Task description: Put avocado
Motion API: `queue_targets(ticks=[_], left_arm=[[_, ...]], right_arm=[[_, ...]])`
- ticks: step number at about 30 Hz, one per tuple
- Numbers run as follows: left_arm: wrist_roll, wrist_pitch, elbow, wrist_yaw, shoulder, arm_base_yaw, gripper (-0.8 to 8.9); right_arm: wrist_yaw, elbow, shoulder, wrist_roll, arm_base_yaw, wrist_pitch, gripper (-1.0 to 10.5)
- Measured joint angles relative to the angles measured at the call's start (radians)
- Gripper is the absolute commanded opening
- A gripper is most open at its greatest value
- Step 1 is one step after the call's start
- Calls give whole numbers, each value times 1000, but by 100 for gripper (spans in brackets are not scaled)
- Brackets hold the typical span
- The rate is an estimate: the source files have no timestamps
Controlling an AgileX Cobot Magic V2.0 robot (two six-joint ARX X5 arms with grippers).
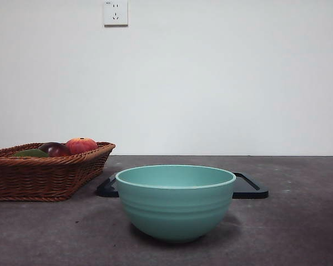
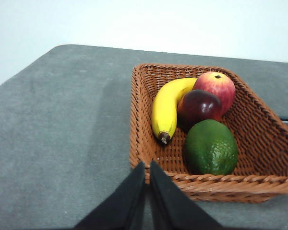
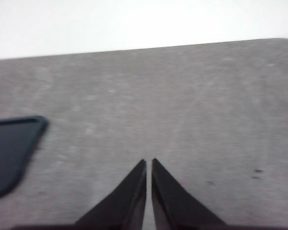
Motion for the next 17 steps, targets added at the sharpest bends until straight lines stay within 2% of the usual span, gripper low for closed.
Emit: queue_targets(ticks=[2,8,13,17], left_arm=[[-32,-1,1,0,0,0,15],[-143,-21,41,0,0,0,15],[-183,-19,147,0,3,0,15],[-190,-47,262,0,46,0,15]], right_arm=[[-43,0,0,26,0,3,12],[-64,2,0,138,7,3,11],[-78,77,5,240,28,-8,11],[-101,171,36,287,39,-4,11]])
